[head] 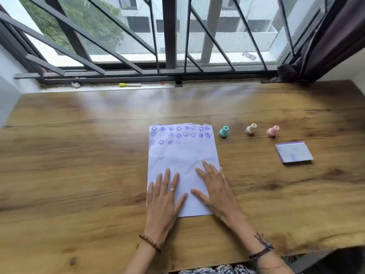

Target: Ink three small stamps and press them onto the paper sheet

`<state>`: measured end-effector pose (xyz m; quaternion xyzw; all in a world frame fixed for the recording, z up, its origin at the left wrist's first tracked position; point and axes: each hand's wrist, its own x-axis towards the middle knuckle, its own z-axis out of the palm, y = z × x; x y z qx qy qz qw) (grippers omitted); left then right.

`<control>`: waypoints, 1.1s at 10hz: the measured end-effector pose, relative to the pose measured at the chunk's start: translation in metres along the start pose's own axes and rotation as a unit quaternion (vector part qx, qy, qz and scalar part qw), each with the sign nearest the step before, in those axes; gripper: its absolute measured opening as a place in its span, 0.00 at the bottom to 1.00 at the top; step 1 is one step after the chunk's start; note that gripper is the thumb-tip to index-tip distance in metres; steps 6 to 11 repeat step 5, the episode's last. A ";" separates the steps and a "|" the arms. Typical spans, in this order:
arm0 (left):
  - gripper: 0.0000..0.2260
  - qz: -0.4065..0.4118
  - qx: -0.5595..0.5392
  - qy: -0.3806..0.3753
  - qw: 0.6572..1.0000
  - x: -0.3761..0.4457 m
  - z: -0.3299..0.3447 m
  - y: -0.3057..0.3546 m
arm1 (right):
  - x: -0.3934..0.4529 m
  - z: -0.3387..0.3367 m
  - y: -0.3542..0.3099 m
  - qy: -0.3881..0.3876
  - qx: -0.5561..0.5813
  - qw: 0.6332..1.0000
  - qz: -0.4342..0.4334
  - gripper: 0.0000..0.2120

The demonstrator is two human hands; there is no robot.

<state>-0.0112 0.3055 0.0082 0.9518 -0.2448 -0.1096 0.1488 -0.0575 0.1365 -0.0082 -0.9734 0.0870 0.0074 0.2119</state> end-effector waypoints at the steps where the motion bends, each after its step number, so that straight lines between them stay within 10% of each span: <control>1: 0.33 -0.019 0.007 -0.019 1.000 -0.002 -0.003 0.004 | 0.000 -0.001 0.002 -0.005 0.006 1.000 -0.006 0.31; 11: 0.29 0.036 0.037 0.033 0.998 0.036 -0.034 0.011 | 0.031 -0.014 -0.015 0.085 -0.003 0.996 -0.025 0.26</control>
